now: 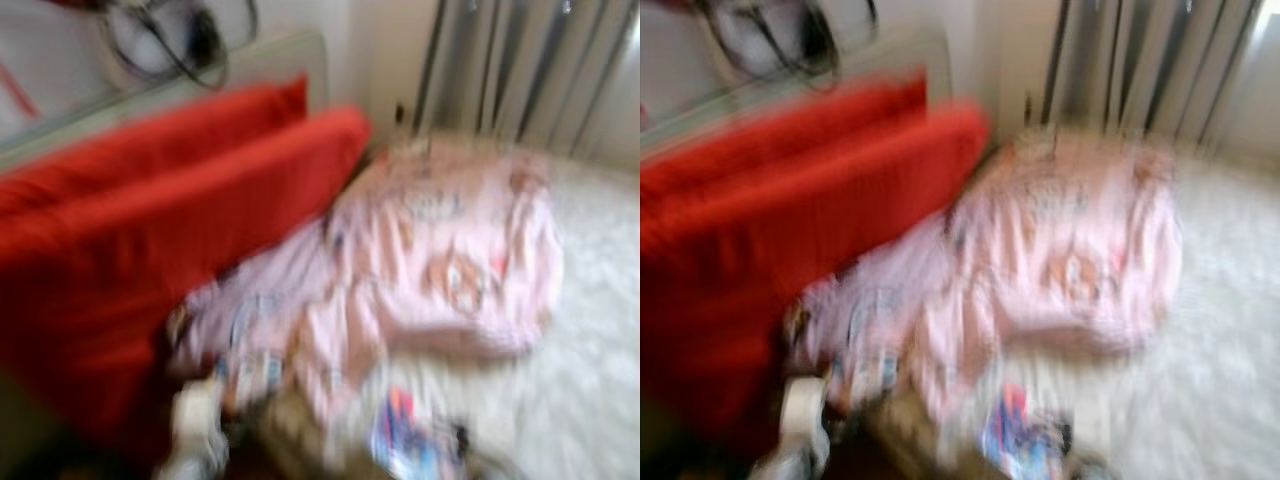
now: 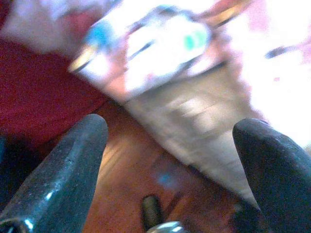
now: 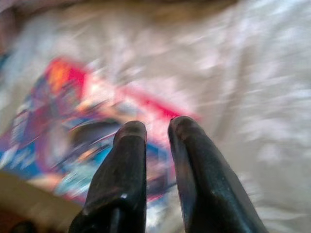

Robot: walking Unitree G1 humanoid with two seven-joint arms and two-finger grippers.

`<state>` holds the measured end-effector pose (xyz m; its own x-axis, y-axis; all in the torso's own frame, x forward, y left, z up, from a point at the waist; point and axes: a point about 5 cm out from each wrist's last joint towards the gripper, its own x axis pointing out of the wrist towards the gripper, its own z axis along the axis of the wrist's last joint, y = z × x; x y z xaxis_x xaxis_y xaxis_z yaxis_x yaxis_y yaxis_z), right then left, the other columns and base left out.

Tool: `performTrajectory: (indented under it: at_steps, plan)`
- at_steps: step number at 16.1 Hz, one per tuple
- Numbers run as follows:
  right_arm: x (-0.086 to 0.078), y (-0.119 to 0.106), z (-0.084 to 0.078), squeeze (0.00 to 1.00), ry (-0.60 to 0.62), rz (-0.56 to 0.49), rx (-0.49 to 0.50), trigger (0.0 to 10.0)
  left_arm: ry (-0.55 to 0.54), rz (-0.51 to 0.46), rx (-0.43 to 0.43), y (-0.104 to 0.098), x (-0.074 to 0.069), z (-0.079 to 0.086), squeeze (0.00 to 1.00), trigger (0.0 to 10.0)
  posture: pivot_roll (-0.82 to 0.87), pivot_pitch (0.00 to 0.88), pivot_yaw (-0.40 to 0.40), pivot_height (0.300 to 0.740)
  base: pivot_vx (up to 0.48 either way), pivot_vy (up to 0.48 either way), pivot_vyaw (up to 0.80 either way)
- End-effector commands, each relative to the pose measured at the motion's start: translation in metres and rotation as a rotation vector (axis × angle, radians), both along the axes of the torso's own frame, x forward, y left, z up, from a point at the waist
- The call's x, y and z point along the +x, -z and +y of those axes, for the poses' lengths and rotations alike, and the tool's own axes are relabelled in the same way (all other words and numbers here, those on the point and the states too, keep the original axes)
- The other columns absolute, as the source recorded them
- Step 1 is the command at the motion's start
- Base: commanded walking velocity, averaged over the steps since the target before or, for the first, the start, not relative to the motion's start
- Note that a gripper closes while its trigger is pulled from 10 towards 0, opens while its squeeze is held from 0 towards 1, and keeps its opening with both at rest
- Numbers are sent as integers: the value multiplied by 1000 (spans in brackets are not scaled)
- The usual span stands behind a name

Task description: Clean up the room

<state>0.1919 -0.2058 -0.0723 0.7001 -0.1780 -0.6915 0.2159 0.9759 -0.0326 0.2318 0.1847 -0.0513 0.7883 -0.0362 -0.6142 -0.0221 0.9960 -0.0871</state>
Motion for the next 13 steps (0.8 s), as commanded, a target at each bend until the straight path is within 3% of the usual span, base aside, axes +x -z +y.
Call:
performTrajectory:
  at_steps: [1, 2, 6, 7, 9, 13]
  plan:
    - [13, -6, 16, 0, -32, -67, 38, 10000, -25, -34, 33, -4, -1, 18, 0, 10000, -9, 0, 16, 740, 0, 0, 0]
    - [14, -6, 16, 0, -34, -72, 38, 10000, -26, -40, 32, -4, 0, 18, 0, 10000, -9, 0, 16, 740, 0, 0, 0]
    - [31, -25, 16, 0, -67, -256, 34, 10000, -69, -290, 9, -31, 19, 22, 0, 10000, -9, 0, 4, 740, 0, 0, 0]
    - [33, -27, 16, 0, -71, -276, 33, 10000, -72, -307, 9, -33, 19, 22, 0, 10000, -8, 0, 4, 740, 0, 0, 0]
    - [51, -52, 21, 0, -139, -478, 51, 10000, -85, -449, 4, -47, 19, 20, 0, 10000, -15, 0, -4, 740, 0, 0, 0]
    - [47, -55, 23, 0, -173, -512, 30, 10000, -80, -522, -8, -58, 22, 16, 0, 10000, -12, 0, -8, 740, 0, 0, 0]
